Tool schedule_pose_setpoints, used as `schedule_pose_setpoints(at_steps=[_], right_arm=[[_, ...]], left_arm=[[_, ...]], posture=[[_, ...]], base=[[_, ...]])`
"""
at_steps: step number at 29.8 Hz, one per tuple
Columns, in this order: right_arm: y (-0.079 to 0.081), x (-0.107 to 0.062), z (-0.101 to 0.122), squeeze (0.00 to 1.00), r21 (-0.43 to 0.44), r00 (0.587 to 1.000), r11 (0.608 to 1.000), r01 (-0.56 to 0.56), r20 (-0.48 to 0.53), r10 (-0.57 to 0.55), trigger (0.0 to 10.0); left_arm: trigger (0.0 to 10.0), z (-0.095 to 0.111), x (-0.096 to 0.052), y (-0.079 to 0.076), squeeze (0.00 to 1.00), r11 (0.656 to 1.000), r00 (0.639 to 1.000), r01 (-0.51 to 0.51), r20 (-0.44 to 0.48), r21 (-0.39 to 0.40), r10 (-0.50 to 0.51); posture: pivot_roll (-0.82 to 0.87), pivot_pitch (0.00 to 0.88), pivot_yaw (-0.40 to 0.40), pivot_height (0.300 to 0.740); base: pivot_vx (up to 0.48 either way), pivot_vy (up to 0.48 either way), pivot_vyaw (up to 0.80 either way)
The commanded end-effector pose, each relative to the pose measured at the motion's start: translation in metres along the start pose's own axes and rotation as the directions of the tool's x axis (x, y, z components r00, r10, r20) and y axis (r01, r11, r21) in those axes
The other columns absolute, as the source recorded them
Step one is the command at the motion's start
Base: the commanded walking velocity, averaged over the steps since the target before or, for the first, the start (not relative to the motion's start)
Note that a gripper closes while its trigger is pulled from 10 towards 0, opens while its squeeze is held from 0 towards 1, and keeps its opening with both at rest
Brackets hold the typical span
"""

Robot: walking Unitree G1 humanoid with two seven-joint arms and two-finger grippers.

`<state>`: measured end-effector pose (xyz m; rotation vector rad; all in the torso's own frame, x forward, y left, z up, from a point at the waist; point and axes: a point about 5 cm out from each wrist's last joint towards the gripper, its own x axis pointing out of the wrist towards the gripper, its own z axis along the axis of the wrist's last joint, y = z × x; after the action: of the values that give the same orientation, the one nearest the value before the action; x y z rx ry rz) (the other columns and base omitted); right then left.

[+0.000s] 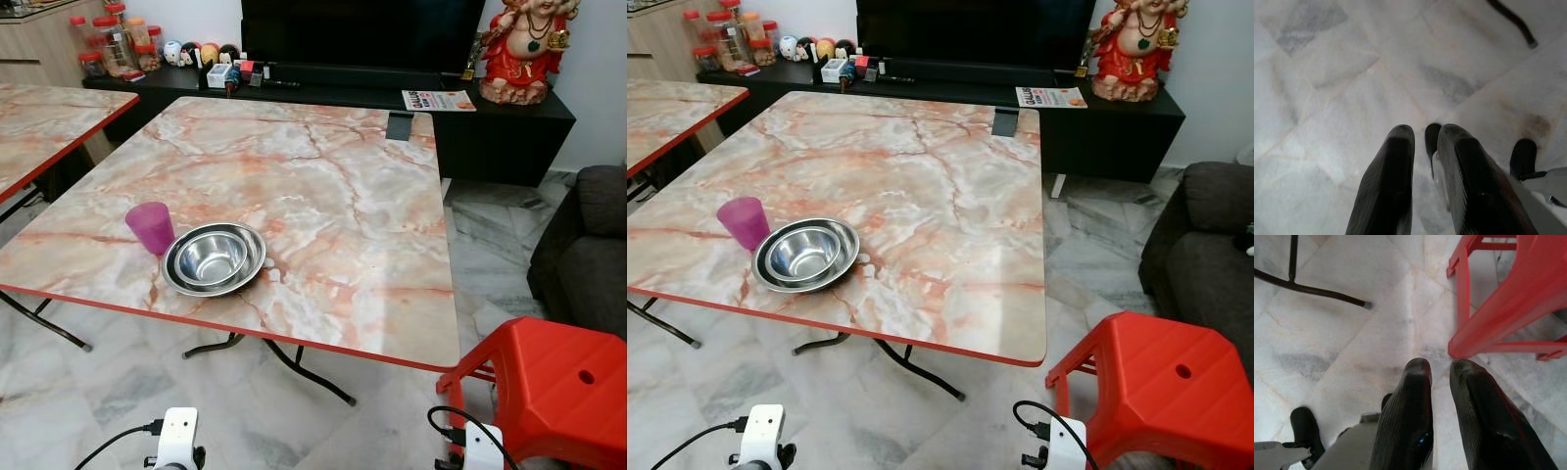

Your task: Setting the table

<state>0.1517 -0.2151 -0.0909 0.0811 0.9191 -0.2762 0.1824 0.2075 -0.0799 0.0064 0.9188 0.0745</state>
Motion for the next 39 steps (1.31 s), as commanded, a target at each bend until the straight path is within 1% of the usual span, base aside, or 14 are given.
schedule_pose_setpoints(at_steps=[1, 6, 10, 11, 15, 21, 24, 28, 31, 34, 37, 38, 39], right_arm=[[-0.003, 0.0, -0.001, 0.0, -0.004, 1.0, 1.0, 0.005, -0.006, -0.005, 10.0], [-0.004, -0.001, -0.003, 0.0, -0.031, 1.0, 1.0, -0.004, -0.001, 0.004, 10.0], [-0.001, -0.001, -0.001, 0.0, -0.022, 1.0, 1.0, -0.013, 0.009, 0.013, 10.0], [0.001, 0.0, 0.002, 0.0, -0.023, 1.0, 1.0, -0.02, 0.015, 0.02, 10.0], [0.003, 0.001, 0.004, 0.0, -0.02, 0.999, 1.0, -0.025, 0.021, 0.025, 10.0], [0.002, 0.001, 0.006, 0.0, -0.023, 0.999, 0.999, -0.026, 0.028, 0.027, 10.0], [0.002, 0.001, 0.007, 0.0, -0.022, 0.999, 0.999, -0.023, 0.029, 0.024, 10.0], [0.001, 0.002, 0.008, 0.0, -0.015, 0.999, 1.0, -0.019, 0.028, 0.019, 10.0], [0.002, 0.002, 0.008, 0.0, 0.003, 0.999, 1.0, -0.017, 0.031, 0.017, 10.0], [0.003, 0.002, 0.008, 0.0, 0.018, 1.0, 1.0, -0.017, 0.027, 0.017, 10.0], [0.003, 0.002, 0.008, 0.0, 0.013, 1.0, 1.0, -0.015, 0.017, 0.015, 10.0], [0.003, 0.002, 0.01, 0.0, -0.006, 0.999, 1.0, -0.017, 0.033, 0.018, 10.0], [0.004, 0.002, 0.01, 0.0, -0.005, 0.999, 1.0, -0.018, 0.031, 0.018, 10.0]], left_arm=[[10.0, -0.006, -0.001, 0.0, 0.0, 1.0, 1.0, -0.006, -0.027, -0.003, 0.006], [10.0, -0.006, -0.001, -0.001, 0.0, 1.0, 1.0, -0.007, -0.016, -0.016, 0.006], [10.0, -0.005, -0.001, 0.0, 0.0, 1.0, 1.0, -0.02, -0.013, -0.008, 0.02], [10.0, -0.005, -0.001, 0.0, 0.0, 1.0, 1.0, -0.021, -0.014, 0.007, 0.021], [10.0, -0.006, -0.001, -0.001, 0.0, 1.0, 1.0, -0.01, -0.024, 0.022, 0.011], [10.0, -0.005, 0.0, -0.005, 0.0, 1.0, 1.0, 0.004, -0.026, 0.003, -0.004], [10.0, -0.004, 0.0, -0.005, 0.0, 1.0, 1.0, 0.0, -0.023, -0.007, 0.0], [10.0, -0.003, 0.001, -0.005, 0.0, 1.0, 1.0, -0.008, -0.029, 0.006, 0.008], [10.0, -0.005, 0.0, -0.003, 0.0, 1.0, 0.999, -0.018, -0.035, -0.018, 0.017], [10.0, -0.007, 0.0, -0.003, 0.0, 0.999, 0.999, -0.022, -0.039, -0.03, 0.021], [10.0, -0.007, 0.0, -0.003, 0.0, 0.999, 0.999, -0.024, -0.04, -0.032, 0.023], [10.0, -0.007, 0.0, -0.003, 0.0, 0.999, 0.999, -0.025, -0.04, -0.034, 0.024], [10.0, -0.007, 0.0, -0.003, 0.0, 0.999, 0.999, -0.026, -0.039, -0.035, 0.024]], posture=[[-0.08, 0.0, 0.013, 0.74], [-0.08, 0.0, 0.013, 0.74], [-0.08, 0.0, 0.014, 0.74], [-0.08, 0.0, 0.015, 0.74], [-0.09, 0.0, 0.016, 0.74], [-0.08, 0.0, 0.009, 0.74], [-0.08, 0.0, 0.007, 0.74], [-0.08, 0.0, 0.007, 0.74], [-0.08, 0.0, 0.004, 0.74], [-0.07, 0.0, 0.0, 0.74], [-0.07, 0.0, -0.001, 0.74], [-0.07, 0.0, -0.001, 0.74], [-0.07, 0.0, 0.0, 0.74]], base=[[0.0, 0.0, 0.0], [0.0, 0.0, 0.0], [0.0, 0.0, 0.0], [0.0, 0.0, 0.0], [0.0, 0.0, 0.0], [0.0, 0.0, 0.0], [0.0, 0.0, 0.0], [0.0, 0.0, 0.0], [0.0, 0.081, 0.0], [0.0, 0.263, -0.68], [0.0, 0.273, -0.8], [0.0, 0.266, 0.0], [0.0, 0.27, 0.0]])
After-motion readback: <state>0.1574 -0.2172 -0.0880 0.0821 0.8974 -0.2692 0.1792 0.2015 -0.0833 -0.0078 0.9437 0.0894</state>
